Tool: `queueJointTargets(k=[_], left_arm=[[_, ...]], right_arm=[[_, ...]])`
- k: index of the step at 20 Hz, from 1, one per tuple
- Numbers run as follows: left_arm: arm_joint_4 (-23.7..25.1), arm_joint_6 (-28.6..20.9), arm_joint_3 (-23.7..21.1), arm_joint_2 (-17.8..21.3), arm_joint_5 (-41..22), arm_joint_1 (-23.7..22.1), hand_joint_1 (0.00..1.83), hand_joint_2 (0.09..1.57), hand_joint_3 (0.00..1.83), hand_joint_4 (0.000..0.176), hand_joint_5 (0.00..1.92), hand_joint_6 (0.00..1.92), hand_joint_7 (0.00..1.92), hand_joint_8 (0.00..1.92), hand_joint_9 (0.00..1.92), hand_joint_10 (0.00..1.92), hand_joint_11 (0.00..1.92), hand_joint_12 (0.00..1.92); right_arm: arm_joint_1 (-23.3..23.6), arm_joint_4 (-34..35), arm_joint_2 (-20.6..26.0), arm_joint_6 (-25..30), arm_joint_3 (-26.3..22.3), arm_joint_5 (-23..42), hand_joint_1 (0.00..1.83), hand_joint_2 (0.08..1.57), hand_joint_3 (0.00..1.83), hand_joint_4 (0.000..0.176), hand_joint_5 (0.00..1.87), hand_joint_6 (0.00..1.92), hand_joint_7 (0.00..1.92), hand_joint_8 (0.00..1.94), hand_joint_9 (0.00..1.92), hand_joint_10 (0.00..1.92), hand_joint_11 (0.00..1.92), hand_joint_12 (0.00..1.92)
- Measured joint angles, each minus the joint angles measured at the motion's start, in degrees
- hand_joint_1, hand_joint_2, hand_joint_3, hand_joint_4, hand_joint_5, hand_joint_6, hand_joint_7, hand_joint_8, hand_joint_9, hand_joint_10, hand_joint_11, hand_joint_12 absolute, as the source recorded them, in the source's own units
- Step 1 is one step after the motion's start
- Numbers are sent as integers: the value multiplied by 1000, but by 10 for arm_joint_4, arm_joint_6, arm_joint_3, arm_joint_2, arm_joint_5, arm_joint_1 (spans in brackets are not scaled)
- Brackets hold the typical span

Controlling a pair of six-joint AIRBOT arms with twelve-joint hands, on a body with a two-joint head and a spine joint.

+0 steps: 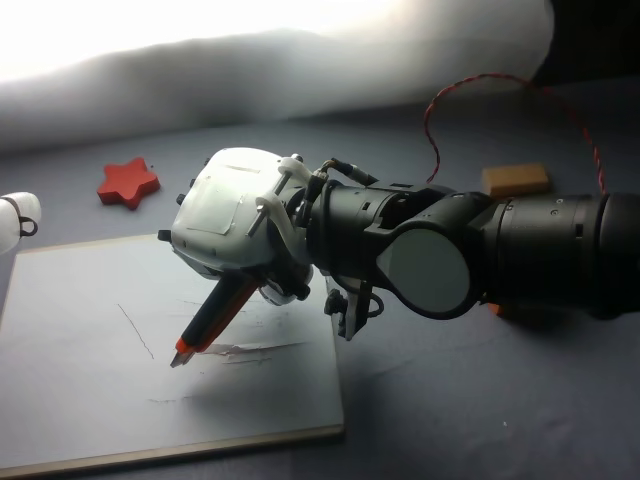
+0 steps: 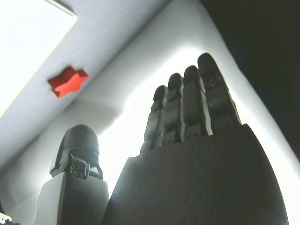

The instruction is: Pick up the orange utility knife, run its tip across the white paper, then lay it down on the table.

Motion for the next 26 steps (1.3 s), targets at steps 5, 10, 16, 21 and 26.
queueJointTargets(k=[5,10,16,21,26], left_arm=[[1,0,2,0,6,3,0,1278,1,0,52,3,88,0,78,3,0,375],[-4,0,10,0,5,4,0,1279,0,0,53,2,96,2,88,3,0,384],[-6,0,10,0,10,4,0,1278,0,0,51,1,92,3,84,2,0,360],[-6,0,10,0,10,5,0,1279,0,0,60,0,103,1,83,0,0,364],[-7,0,10,0,10,6,0,1284,2,0,48,1,89,0,75,0,0,363]], right_arm=[[-3,-72,-10,61,3,10,1493,1157,172,176,1433,1921,1585,1941,1677,1921,1748,1921],[-2,-109,-13,81,3,12,1503,1161,172,176,1441,1921,1592,1941,1684,1921,1756,1921],[-3,-109,-13,74,3,21,1492,1155,165,176,1445,1921,1587,1941,1680,1921,1747,1921],[-6,-109,-7,58,3,32,1483,1160,149,176,1472,1921,1603,1941,1691,1921,1760,1921],[-7,-109,-5,43,4,34,1486,1174,139,176,1462,1921,1599,1941,1689,1921,1761,1921]])
